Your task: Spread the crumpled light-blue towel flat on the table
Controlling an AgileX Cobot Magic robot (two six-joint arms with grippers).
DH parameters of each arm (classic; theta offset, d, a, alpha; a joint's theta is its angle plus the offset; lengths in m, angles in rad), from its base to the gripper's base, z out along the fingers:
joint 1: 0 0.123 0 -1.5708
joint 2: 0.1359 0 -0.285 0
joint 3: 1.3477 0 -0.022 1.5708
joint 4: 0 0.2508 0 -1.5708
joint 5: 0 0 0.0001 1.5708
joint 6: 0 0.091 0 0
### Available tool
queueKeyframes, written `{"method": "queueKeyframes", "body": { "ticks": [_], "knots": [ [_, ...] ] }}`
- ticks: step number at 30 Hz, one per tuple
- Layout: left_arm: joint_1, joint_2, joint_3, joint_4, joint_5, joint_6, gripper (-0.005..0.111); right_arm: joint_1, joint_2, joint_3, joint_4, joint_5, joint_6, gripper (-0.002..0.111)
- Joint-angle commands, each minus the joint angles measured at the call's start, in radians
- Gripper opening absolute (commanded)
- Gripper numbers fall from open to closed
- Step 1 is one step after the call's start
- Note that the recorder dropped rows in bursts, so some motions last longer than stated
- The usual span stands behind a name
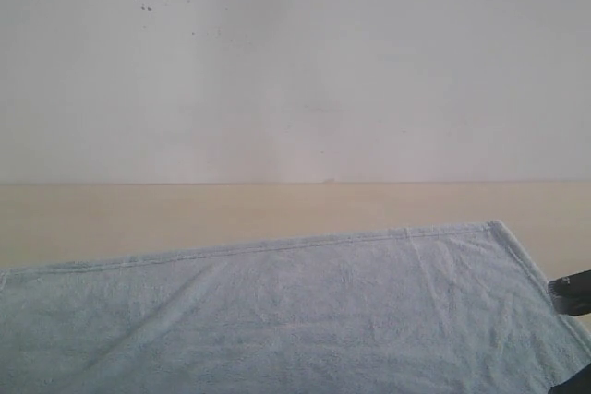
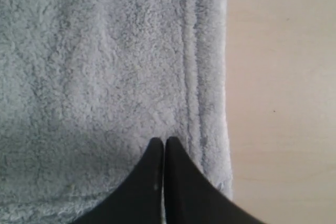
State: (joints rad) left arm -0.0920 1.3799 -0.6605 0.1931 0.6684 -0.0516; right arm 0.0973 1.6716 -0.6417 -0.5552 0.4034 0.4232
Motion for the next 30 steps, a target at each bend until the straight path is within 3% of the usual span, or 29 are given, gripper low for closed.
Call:
{"method": "queueKeyframes", "body": {
  "ticks": [1, 21, 30],
  "knots": [
    [0.001, -0.01, -0.003, 0.005, -0.014, -0.013, 0.004, -0.007, 0.033, 0.002, -0.035, -0.008, 0.017, 0.0],
    [0.001, -0.01, -0.003, -0.006, -0.014, -0.013, 0.004, -0.007, 0.04, 0.09, -0.092, 0.204, 0.259, 0.0],
    [0.001, -0.012, -0.003, -0.048, -0.04, -0.011, 0.004, -0.007, -0.056, 0.11, -0.154, 0.169, 0.36, 0.0]
  ]
}}
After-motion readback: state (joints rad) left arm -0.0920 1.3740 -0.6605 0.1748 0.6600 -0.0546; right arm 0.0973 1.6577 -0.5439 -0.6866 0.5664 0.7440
